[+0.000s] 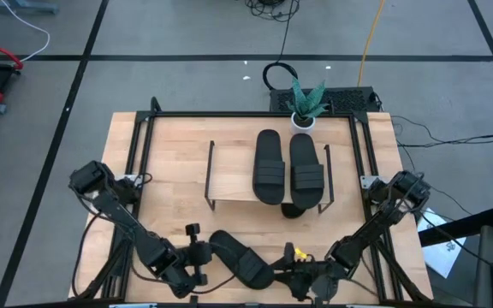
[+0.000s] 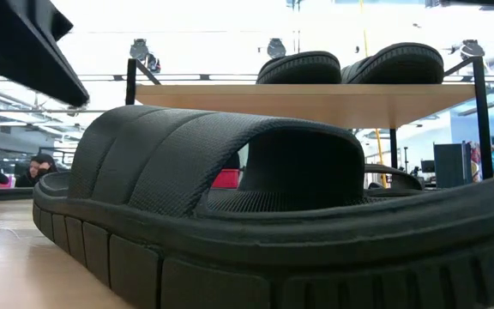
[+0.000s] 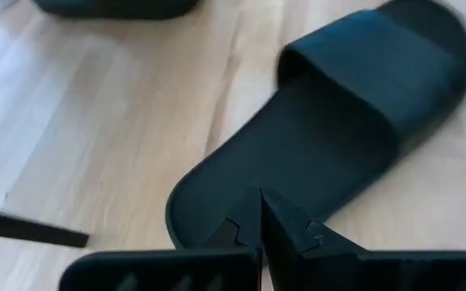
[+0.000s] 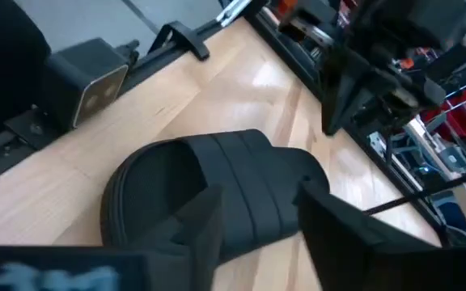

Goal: Pick and place slides into the shelf
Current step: Put the black slipper under the shelf

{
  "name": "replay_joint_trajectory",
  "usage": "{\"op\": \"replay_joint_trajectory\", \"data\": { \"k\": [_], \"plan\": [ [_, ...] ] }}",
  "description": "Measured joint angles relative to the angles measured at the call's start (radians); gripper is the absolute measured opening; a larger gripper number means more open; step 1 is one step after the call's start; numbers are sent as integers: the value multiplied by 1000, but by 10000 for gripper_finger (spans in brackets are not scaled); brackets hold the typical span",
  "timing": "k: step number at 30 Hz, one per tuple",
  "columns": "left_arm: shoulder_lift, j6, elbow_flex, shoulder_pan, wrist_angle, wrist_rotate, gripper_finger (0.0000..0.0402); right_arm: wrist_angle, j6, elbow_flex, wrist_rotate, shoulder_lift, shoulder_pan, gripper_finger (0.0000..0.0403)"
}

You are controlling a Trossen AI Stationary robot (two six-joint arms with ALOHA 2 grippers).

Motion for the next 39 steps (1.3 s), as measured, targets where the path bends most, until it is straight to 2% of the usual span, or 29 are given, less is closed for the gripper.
{"op": "replay_joint_trajectory", "data": {
  "k": [5,9,17,21,28,39],
  "plan": [
    [58,-29,0,35,86,44,1,-4,-23,47,80,51,-2,230],
    [110,24,1,57,202,104,1,-6,15,48,83,74,-21,256],
    [164,-9,0,96,314,124,0,29,31,48,58,114,-34,256],
    [164,-1,0,117,362,148,0,31,40,48,3,114,-39,255],
    [165,9,3,158,438,183,0,-3,66,48,-8,113,-58,254],
    [164,160,106,206,428,205,0,-43,110,48,-45,113,-104,254]
  ]
}}
